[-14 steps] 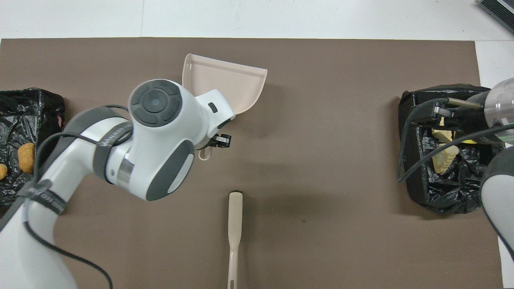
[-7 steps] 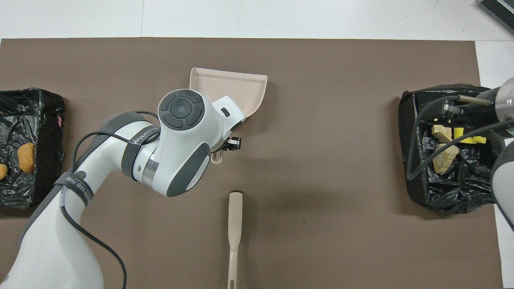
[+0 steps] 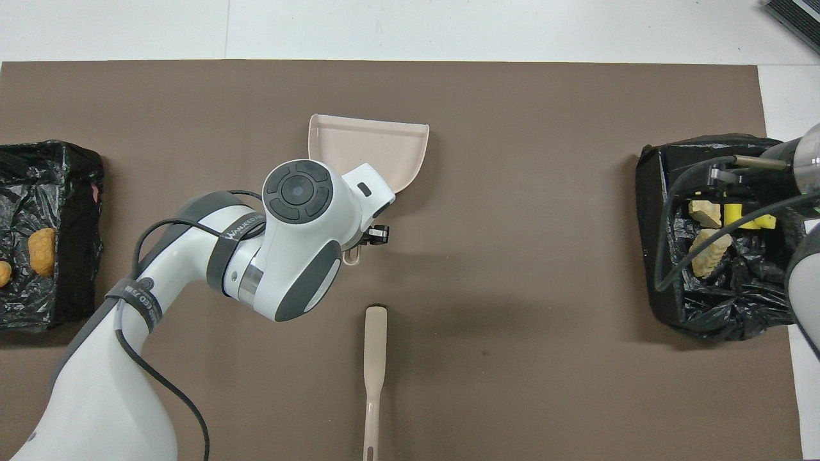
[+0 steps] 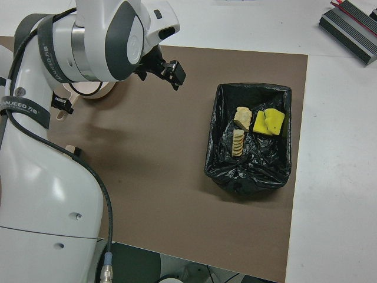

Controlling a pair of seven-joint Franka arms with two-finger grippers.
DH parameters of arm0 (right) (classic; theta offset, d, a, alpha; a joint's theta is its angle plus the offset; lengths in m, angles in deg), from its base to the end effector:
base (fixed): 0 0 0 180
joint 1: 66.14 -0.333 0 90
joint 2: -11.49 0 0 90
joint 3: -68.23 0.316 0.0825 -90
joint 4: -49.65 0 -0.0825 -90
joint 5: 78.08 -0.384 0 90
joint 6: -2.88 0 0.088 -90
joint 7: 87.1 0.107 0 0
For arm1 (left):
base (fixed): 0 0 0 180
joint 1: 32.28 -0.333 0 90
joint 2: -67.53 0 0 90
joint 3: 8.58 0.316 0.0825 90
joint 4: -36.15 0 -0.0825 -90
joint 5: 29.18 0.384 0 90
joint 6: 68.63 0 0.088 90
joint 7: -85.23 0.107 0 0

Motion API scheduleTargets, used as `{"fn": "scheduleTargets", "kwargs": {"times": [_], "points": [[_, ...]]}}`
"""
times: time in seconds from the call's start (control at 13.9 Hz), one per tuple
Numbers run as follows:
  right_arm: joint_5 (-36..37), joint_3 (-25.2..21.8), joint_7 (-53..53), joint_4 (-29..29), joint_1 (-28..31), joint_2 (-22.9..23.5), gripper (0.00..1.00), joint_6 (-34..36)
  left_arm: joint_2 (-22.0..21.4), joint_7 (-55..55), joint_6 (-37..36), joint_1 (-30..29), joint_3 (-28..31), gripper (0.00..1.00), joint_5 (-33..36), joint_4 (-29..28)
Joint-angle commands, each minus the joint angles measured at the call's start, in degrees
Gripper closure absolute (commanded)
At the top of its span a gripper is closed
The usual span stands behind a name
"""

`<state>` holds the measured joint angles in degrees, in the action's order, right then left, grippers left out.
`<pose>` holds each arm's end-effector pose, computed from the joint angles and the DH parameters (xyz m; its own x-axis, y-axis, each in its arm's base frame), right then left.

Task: Sweep and dump trash in bin
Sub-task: 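Lower the dustpan onto the table and open the left gripper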

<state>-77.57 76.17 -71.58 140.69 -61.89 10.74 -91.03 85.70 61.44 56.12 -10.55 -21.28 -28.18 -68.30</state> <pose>0.5563 0.0355 0.6293 0.9768 -0.2044 0.0636 -0.2044 -0.9789 -0.0065 0.5306 -0.3515 0.3708 0.9832 -0.1814 0.0194 -0.1823 -0.9809 0.0674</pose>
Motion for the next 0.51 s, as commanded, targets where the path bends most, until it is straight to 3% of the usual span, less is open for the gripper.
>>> {"fn": "scheduleTargets", "kwargs": {"times": [0.0, 0.22, 0.29, 0.36, 0.43], "points": [[0.3, 0.8, -1.7, -1.8, 1.5, 1.0, 0.0, 1.8, 0.6, -1.3, 4.0, 1.9, 0.9, 1.0, -0.7, -1.7], [0.0, 0.8, -1.7, -1.7, 1.6, 1.0, 0.0, 1.7, 1.2, -5.0, 4.5, 2.1, 0.9, 0.97, -0.8, -1.8], [0.0, 0.9, -1.6, -1.7, 1.6, 0.9, 0.0, 1.5, 1.3, -6.9, 4.8, 2.1, 0.9, 0.54, -0.8, -1.8], [-0.2, 0.9, -1.7, -1.7, 1.6, 0.8, 0.0, 1.4, 1.3, -7.1, 5.1, 2.1, 0.9, 0.01, -0.8, -1.8], [-0.2, 0.9, -1.7, -1.7, 1.5, 0.8, 0.0, 1.4, 1.0, -6.9, 4.5, 2.0, 0.9, 0.0, -0.8, -1.7]]}}
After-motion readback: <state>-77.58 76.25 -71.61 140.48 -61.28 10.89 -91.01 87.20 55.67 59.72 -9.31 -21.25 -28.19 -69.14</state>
